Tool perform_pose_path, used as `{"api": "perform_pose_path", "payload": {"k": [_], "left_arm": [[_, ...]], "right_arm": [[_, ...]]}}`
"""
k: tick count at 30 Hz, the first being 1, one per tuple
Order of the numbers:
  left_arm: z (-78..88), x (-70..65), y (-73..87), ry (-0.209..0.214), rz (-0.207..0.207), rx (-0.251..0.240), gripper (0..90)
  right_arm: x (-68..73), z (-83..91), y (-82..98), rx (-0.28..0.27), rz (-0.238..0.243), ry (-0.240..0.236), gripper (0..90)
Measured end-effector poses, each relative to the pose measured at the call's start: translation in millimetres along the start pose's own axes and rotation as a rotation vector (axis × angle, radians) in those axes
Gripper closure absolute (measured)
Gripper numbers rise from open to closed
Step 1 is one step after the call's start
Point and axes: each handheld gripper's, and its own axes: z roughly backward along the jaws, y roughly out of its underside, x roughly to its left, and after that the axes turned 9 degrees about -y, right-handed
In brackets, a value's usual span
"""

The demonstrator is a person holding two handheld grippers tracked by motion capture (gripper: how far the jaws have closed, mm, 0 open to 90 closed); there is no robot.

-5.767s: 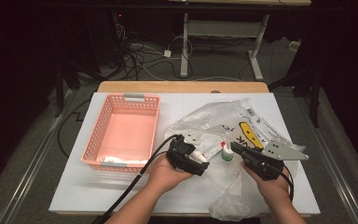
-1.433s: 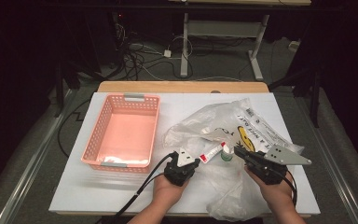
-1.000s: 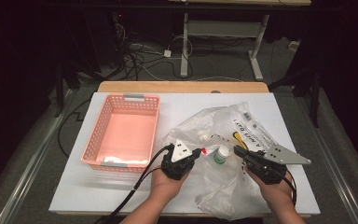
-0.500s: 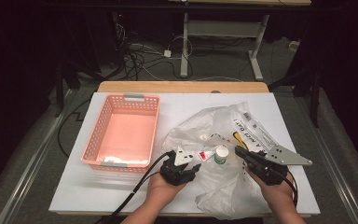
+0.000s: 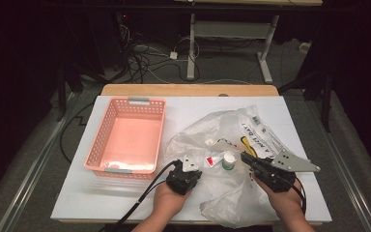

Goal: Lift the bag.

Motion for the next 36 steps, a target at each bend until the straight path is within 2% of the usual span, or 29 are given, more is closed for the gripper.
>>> {"api": "perform_pose_path", "payload": {"k": [2,4,5,7,12,19,25,35,36], "left_arm": [[2.9,1.3,1.6,0.000,0.015,-0.034,88.1],[7.2,5.7,3.9,0.030,0.046,-0.087,88.1],[10.2,7.2,4.8,0.035,0.048,-0.131,88.1],[15.0,7.0,3.9,0.011,0.034,-0.189,88.1],[24.3,8.5,-6.1,-0.024,0.058,-0.312,88.1],[48.1,13.3,-37.4,-0.059,0.059,-0.459,88.1],[63.7,12.3,-63.7,-0.085,0.013,-0.532,88.1],[77.9,12.6,-100.4,-0.102,-0.040,-0.615,88.1],[79.3,12.4,-103.5,-0.097,-0.035,-0.617,88.1]], "right_arm": [[0.1,0.6,0.1,-0.001,-0.001,0.001,90.0],[-0.4,0.9,0.2,-0.004,-0.003,0.000,90.0],[-0.8,0.9,0.4,-0.006,-0.005,-0.004,90.0],[-1.1,0.4,0.4,-0.011,-0.011,-0.002,90.0],[-0.5,-2.6,-3.9,-0.035,-0.012,-0.005,90.0],[-1.4,-6.1,-16.5,-0.086,-0.015,0.015,90.0],[-4.8,-12.7,-26.7,-0.096,-0.007,0.031,90.0],[-14.7,-13.9,-50.5,-0.174,-0.003,0.071,90.0],[-15.3,-13.9,-52.3,-0.185,-0.007,0.075,90.0]]}}
